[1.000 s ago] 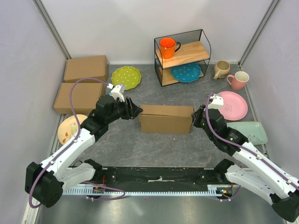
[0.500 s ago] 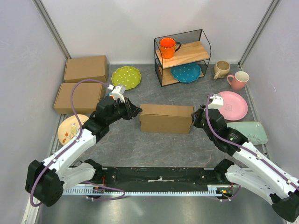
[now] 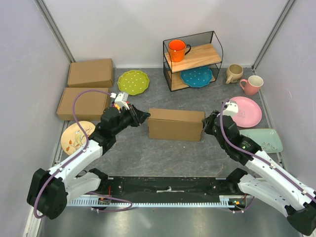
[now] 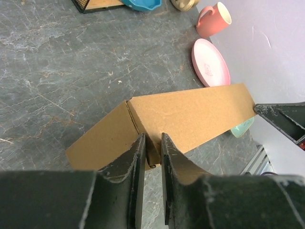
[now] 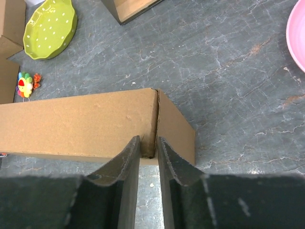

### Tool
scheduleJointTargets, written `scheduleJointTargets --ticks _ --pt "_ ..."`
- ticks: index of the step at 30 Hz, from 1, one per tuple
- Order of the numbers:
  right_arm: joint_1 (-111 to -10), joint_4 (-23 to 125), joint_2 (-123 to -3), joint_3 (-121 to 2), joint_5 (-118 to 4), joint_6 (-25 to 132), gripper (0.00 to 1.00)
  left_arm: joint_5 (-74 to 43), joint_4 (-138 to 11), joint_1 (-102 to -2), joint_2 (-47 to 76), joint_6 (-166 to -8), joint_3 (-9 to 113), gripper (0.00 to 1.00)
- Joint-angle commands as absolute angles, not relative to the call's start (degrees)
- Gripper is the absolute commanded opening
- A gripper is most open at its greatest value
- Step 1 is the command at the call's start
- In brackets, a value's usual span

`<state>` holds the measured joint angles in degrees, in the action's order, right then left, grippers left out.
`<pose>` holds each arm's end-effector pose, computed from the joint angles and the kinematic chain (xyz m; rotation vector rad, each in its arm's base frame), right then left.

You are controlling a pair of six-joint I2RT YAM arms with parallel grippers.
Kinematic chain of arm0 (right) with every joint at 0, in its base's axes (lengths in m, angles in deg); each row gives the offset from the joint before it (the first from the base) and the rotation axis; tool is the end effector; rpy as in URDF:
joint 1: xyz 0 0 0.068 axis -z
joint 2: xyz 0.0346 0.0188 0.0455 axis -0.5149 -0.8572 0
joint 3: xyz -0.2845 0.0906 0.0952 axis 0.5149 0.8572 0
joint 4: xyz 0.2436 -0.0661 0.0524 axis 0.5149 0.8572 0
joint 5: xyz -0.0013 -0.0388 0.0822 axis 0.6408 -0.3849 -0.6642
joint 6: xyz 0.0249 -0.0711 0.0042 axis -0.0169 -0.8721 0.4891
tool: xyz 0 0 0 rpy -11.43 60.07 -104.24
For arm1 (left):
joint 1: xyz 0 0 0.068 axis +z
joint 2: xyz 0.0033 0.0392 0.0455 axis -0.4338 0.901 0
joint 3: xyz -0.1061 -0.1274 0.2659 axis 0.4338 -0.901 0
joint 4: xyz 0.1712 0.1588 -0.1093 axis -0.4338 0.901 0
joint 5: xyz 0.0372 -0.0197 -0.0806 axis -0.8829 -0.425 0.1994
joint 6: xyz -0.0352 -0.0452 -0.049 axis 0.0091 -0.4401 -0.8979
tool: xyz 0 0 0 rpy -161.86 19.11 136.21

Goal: Fold the paper box

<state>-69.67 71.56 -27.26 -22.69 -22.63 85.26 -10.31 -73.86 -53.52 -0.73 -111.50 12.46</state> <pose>0.1485 0.0824 0.3031 0.2789 2.0021 0.3837 0.2050 -0.1246 0.2881 0.0274 1.9348 -0.9850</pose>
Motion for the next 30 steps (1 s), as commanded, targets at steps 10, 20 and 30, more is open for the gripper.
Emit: scheduleJointTargets --ticks 10,20,30 --pt "-69.67 83.39 -28.62 -22.93 -24.27 86.37 0.41 -14.73 -58.89 -54.01 -4.52 -112.7 11.09 0.52" --pt "-69.67 83.57 -27.91 -22.93 -23.91 86.2 0.42 -21.05 -56.24 -53.13 -9.0 -110.32 19.36 0.51" --pt "-69.67 83.39 -28.09 -23.11 -24.09 85.93 0.41 -15.27 -66.78 -52.34 -9.28 -114.08 23.41 0.26"
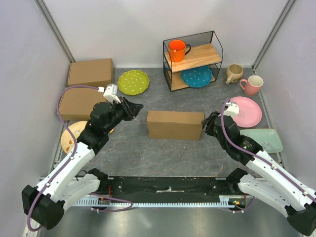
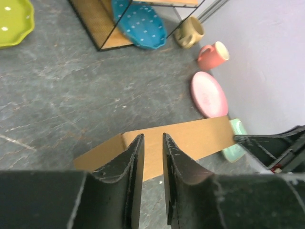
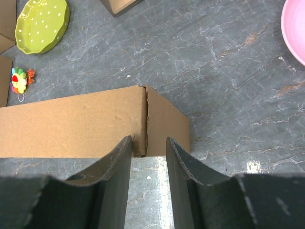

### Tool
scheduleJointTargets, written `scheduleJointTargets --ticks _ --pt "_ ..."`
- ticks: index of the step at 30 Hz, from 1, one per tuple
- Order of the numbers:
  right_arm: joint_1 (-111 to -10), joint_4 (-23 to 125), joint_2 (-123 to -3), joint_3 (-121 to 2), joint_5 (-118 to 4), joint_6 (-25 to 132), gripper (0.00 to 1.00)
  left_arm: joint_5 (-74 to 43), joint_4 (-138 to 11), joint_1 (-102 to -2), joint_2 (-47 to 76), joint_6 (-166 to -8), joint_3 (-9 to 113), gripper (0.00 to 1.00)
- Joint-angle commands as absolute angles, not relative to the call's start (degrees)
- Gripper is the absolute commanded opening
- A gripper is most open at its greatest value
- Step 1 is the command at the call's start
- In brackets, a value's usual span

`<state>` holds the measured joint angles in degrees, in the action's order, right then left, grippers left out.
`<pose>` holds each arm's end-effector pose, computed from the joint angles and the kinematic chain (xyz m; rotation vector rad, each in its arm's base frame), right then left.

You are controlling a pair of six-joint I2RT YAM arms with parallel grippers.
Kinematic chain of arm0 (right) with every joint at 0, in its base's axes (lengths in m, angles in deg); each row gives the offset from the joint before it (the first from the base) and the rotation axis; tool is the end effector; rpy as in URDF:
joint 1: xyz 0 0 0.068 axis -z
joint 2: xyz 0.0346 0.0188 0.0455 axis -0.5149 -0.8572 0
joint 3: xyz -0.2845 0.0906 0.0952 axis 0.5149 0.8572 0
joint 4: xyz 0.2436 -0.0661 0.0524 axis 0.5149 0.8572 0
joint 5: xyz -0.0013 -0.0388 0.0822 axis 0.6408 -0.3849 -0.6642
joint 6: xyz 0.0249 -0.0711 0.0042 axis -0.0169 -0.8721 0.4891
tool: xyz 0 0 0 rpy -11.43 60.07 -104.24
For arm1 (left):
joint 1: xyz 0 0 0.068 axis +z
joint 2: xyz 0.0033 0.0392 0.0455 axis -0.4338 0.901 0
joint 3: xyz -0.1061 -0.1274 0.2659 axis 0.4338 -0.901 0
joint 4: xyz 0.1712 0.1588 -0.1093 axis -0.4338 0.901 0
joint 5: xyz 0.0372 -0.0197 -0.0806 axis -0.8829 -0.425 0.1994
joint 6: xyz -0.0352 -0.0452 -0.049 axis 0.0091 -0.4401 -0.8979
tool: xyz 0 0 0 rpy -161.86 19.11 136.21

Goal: Fold the paper box

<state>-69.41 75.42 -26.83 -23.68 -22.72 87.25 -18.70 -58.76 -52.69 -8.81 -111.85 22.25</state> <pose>0.1447 0.0786 0.3027 0.3095 2.0353 0.3743 0.1867 -0.1011 0.3469 -0.0955 1.8577 -0.8681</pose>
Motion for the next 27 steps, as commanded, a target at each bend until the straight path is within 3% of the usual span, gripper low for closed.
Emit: scheduleJointTargets --ticks 1,4,10,15,24,27 --pt "-69.67 83.39 -28.0 -23.11 -24.0 86.02 0.41 -12.82 -68.1 -52.34 -7.89 -114.88 23.06 0.23" --pt "-69.67 83.3 -27.82 -22.94 -23.91 85.85 0.41 -6.5 -70.39 -52.34 -3.94 -117.17 22.19 0.15" --pt "-69.67 83.21 -27.74 -22.49 -24.44 86.02 0.41 1.0 -79.53 -52.43 1.0 -123.76 11.31 0.12" --pt "-69.67 83.57 -27.04 -23.28 -24.44 86.02 0.41 -0.75 -77.97 -52.43 2.59 -122.55 7.94 0.1" --pt "-69.58 81.55 -25.98 -34.52 -25.05 84.0 0.44 -2.34 -74.0 -52.34 1.71 -119.46 13.03 0.13" --pt "-69.75 78.04 -25.71 -35.51 -26.54 83.21 0.34 -2.42 -74.18 -52.34 2.15 -119.55 12.86 0.14"
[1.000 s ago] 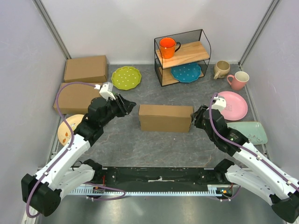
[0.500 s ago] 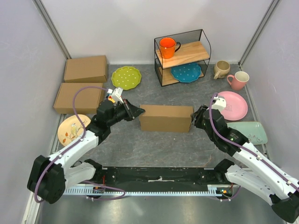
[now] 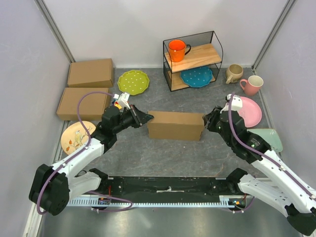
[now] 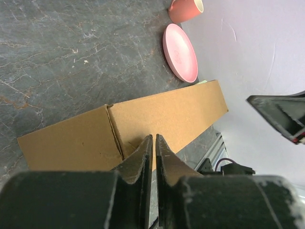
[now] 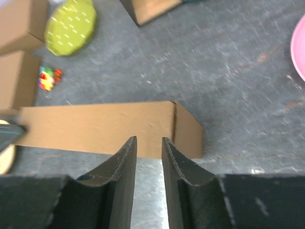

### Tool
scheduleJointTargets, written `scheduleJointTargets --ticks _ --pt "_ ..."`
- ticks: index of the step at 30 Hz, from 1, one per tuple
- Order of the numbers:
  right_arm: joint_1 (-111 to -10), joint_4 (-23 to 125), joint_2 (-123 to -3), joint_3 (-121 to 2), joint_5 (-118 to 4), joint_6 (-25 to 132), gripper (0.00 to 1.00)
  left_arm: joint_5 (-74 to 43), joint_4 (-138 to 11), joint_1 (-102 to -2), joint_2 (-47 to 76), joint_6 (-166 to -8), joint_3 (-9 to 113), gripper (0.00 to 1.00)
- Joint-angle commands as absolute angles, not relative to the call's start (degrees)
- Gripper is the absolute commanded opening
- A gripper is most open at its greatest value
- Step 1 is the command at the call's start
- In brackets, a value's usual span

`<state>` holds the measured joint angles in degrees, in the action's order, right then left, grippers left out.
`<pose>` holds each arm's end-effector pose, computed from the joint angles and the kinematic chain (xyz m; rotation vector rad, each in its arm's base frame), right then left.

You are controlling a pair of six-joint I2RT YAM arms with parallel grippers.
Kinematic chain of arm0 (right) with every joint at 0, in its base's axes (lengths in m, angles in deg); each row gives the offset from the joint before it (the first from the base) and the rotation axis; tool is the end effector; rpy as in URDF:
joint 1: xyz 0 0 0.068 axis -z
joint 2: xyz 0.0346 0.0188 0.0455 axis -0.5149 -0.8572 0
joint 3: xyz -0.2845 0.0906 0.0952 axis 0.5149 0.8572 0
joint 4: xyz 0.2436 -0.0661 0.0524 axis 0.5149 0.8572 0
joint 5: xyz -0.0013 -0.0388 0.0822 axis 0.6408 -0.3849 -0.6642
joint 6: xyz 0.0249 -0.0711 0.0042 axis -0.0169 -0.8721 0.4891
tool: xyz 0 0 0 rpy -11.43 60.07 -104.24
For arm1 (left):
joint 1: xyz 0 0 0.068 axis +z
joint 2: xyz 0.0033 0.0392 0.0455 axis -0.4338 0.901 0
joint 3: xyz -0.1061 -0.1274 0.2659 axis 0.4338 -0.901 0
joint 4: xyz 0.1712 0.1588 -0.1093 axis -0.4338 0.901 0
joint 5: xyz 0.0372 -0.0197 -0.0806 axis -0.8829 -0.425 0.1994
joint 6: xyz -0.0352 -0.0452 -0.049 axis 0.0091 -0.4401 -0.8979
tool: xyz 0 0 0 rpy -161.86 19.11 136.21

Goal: Fold the paper box

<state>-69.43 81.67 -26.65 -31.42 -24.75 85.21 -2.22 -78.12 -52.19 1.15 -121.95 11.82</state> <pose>0.1390 0.0767 0.3383 0.2581 2.0282 0.4050 0.2080 -0.1295 0.2870 -0.0565 1.9580 -1.2190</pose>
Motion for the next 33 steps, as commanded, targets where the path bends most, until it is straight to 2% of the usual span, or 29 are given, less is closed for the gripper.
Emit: scheduleJointTargets --ticks 1,4,6,12,15,16,17,18,19,21,26,33 --pt "-69.67 77.51 -25.97 -35.24 -27.07 83.21 0.26 -2.34 -74.27 -52.34 2.41 -119.72 12.51 0.14" --pt "-69.75 76.36 -27.9 -32.26 -27.6 83.56 0.16 -1.99 -75.14 -52.34 3.11 -120.51 11.63 0.14" --pt "-69.67 76.36 -29.4 -28.93 -27.78 84.35 0.12 -1.81 -75.5 -52.34 3.29 -120.78 11.37 0.14" --pt "-69.4 76.62 -30.2 -23.81 -28.66 85.5 0.09 -1.98 -73.57 -52.34 2.15 -118.67 11.72 0.14" --pt "-69.49 76.45 -28.54 -26.08 -26.82 84.79 0.15 -3.04 -72.95 -52.34 0.23 -117.35 12.77 0.17" --pt "-69.4 76.27 -28.18 -26.88 -26.38 84.27 0.24 -4.17 -72.6 -52.34 -0.48 -116.92 13.21 0.21" --pt "-69.4 76.36 -27.57 -27.67 -25.85 84.09 0.29 -5.05 -72.25 -52.34 -1.27 -116.39 13.65 0.26" --pt "-69.4 76.36 -27.12 -29.42 -25.06 84.0 0.35 -6.37 -71.81 -52.25 -3.37 -116.21 14.7 0.36" --pt "-69.4 76.53 -26.86 -30.22 -23.92 83.56 0.43 -9.25 -70.93 -52.25 -4.43 -116.12 15.14 0.41" --pt "-69.4 76.8 -26.42 -32.24 -22.42 83.3 0.5 -13.12 -71.01 -52.16 -7.5 -114.98 16.02 0.51" --pt "-69.4 76.89 -29.48 -33.74 -19.26 81.98 0.57 -17.37 -70.66 -51.37 -8.58 -114.1 16.11 0.62" --pt "-69.31 74.51 -36.78 -31.2 -17.67 80.05 0.56 -13.85 -63.99 -51.63 2.14 -110.41 20.24 0.6"
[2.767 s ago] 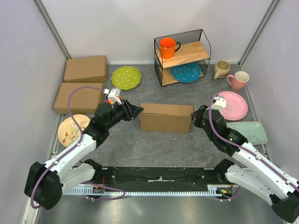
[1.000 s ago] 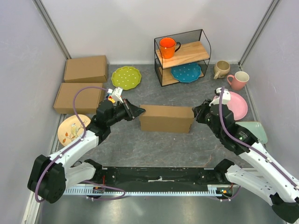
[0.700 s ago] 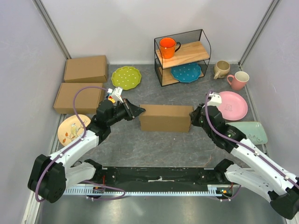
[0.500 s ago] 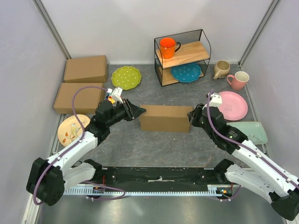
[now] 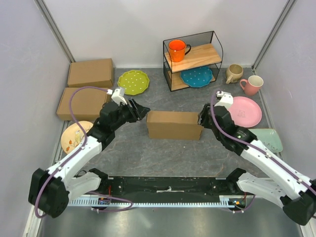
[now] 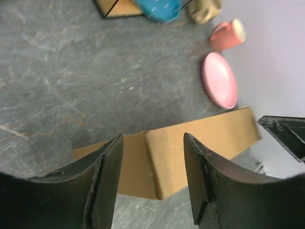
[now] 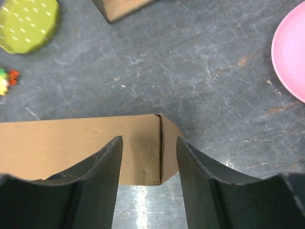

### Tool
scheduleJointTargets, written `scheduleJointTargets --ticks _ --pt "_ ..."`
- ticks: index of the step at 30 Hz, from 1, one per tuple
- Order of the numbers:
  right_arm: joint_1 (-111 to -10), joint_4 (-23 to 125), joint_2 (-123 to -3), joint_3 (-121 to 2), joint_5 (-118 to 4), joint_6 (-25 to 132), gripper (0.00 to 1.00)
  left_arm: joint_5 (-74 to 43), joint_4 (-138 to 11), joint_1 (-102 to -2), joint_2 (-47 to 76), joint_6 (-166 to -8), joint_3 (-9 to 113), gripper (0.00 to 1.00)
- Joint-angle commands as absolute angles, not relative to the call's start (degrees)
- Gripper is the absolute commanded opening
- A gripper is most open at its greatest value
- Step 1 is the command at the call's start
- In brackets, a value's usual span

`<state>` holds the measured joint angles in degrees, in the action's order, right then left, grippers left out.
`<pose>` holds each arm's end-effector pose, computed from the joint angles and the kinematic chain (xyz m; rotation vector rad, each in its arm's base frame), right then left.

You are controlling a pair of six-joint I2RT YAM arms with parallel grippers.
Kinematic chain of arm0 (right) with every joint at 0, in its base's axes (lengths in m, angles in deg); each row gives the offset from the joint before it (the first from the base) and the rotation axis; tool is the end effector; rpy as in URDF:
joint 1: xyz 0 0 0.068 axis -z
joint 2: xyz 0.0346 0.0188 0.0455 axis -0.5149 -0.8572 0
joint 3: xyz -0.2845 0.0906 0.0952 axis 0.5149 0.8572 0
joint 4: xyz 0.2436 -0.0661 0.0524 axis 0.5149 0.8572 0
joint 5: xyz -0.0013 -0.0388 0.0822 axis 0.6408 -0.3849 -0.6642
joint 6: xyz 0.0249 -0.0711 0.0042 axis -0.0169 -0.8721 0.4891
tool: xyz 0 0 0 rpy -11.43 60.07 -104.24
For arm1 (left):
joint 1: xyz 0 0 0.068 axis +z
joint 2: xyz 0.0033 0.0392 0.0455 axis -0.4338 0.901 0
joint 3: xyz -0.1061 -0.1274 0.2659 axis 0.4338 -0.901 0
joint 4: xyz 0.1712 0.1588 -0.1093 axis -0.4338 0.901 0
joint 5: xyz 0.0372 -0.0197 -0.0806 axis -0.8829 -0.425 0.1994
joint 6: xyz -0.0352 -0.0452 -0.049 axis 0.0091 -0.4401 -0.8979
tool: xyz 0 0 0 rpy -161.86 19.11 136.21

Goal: Fold the paper box

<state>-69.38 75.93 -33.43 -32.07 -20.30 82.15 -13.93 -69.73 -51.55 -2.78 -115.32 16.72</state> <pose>0.1661 0.0923 0.3369 0.2480 2.0052 0.2952 0.2085 -0.1128 0.3142 -0.1102 1.8874 -0.9635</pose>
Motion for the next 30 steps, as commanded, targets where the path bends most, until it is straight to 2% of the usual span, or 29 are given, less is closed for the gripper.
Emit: scheduleJointTargets --ticks 1,4,8,12,17,22,25,27,28,30 --pt "-69.31 74.43 -37.4 -30.59 -17.5 79.96 0.56 -13.24 -63.98 -51.63 2.67 -110.15 19.9 0.6" --pt "-69.31 73.82 -37.06 -27.51 -19.6 80.48 0.55 -10.43 -69.94 -52.25 0.4 -110.75 14.9 0.59" --pt "-69.23 73.37 -32.15 -22.42 -23.46 81.8 0.45 -6.56 -75.4 -53.47 -5.57 -112.78 9.01 0.42" --pt "-69.49 74.16 -27.48 -18.81 -27.24 84.08 0.35 -5.59 -74.1 -55.76 -10.05 -112.96 6.36 0.33" --pt "-70.63 74.08 -20.2 -12.94 -34.88 90.66 0.34 -7.52 -69.17 -58.74 -15.59 -113.48 2.33 0.28" --pt "-72.65 76.09 -11.15 -7.13 -35.95 95.25 0.3 -10.6 -66.8 -60.77 -23.14 -113.22 -2.43 0.21" --pt "-72.74 77.24 -5.44 -5.1 -37.53 95.69 0.34 -10.33 -66.44 -62.44 -27.71 -109.98 -4.71 0.19" --pt "-72.74 77.32 -2.0 -4.31 -38.59 95.86 0.47 -12.7 -66.27 -64.37 -30.53 -109.18 -6.03 0.2" --pt "-72.74 77.76 1.41 -4.04 -38.41 96.13 0.52 -13.75 -65.83 -64.73 -31.85 -109.26 -6.21 0.3" --pt "-72.74 78.81 4.51 -4.21 -36.75 96.39 0.61 -16.65 -64.34 -64.91 -35.89 -109.35 -6.48 0.39"
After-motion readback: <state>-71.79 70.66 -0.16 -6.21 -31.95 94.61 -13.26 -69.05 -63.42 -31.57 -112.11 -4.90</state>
